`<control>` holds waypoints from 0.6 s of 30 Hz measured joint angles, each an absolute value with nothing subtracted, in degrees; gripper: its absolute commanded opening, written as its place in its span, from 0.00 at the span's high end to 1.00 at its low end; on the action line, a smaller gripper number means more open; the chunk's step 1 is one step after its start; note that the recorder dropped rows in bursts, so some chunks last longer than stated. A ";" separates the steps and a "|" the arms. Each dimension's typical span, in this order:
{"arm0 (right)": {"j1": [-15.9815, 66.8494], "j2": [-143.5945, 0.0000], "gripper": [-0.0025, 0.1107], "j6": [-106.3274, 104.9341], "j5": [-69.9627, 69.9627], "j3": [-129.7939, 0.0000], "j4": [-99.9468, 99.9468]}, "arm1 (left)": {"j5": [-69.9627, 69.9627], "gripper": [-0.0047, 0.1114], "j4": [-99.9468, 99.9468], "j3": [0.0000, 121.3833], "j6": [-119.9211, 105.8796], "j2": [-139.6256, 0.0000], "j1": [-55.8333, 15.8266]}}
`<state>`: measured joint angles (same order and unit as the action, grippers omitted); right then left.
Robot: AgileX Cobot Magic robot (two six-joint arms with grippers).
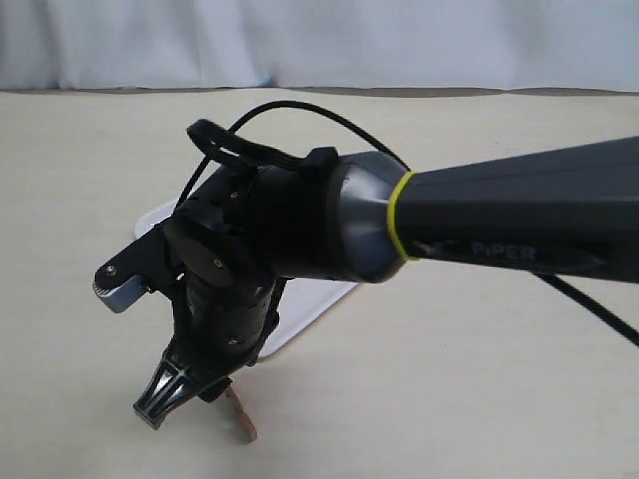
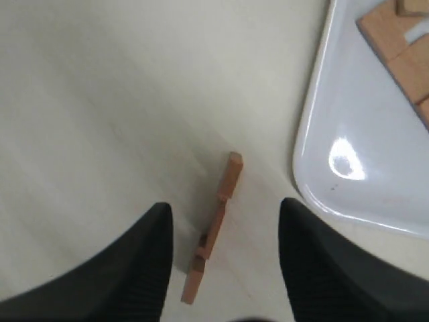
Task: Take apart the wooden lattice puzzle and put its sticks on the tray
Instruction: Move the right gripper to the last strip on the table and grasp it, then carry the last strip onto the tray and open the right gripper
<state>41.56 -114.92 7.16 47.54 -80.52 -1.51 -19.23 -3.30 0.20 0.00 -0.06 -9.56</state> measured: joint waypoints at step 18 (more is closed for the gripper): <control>41.56 -121.22 0.76 7.81 48.30 -80.52 -0.70 | -19.23 0.96 -3.30 0.20 0.00 -0.06 -9.56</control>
<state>41.56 -121.22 7.81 48.30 -80.52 -0.70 -19.23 -3.30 0.20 0.00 -0.06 -9.56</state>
